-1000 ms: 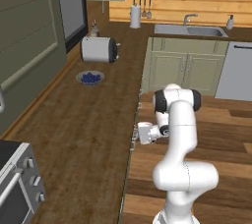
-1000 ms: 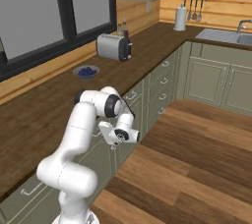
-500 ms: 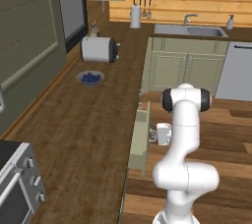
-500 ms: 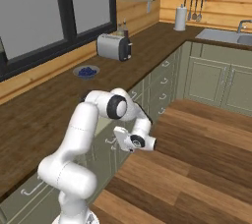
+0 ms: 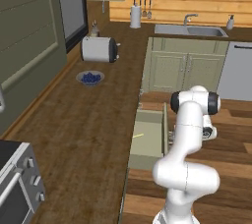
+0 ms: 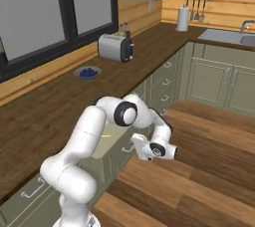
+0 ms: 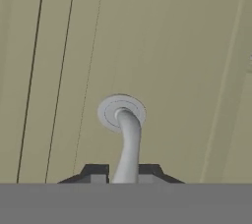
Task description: Take a straw from the drawer in front and place it inside the glass cup on the dining counter.
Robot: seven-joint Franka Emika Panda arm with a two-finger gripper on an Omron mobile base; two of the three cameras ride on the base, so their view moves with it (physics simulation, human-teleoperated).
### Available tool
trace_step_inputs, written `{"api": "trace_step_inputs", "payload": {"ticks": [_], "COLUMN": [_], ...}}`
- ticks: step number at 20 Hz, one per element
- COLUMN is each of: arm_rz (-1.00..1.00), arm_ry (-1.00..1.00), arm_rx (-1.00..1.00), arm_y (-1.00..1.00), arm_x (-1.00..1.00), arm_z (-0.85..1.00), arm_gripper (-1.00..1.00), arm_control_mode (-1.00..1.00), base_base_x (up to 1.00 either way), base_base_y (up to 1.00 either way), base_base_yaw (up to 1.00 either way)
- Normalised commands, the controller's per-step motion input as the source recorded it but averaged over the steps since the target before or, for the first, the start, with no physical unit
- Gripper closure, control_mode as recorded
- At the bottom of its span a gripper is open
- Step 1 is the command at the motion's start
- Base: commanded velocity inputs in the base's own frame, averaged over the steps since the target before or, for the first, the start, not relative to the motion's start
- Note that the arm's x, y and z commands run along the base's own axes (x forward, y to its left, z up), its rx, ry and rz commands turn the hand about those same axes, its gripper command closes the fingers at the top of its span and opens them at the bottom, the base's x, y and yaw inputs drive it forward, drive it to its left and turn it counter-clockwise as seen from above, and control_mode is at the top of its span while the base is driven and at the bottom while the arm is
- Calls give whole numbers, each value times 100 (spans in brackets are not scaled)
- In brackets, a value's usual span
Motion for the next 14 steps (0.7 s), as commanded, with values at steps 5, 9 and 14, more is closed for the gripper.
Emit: {"api": "trace_step_inputs", "payload": {"ticks": [5,9,14], "arm_rz": [0,-1,-2], "arm_ry": [7,5,0], "arm_rx": [0,0,0], "arm_y": [-100,-77,-9], "arm_x": [-1,0,-1], "arm_z": [0,0,10], "arm_gripper": [-100,-100,-100], "arm_control_mode": [-100,-100,-100], "base_base_x": [0,0,0], "base_base_y": [0,0,0], "base_base_yaw": [0,0,0]}}
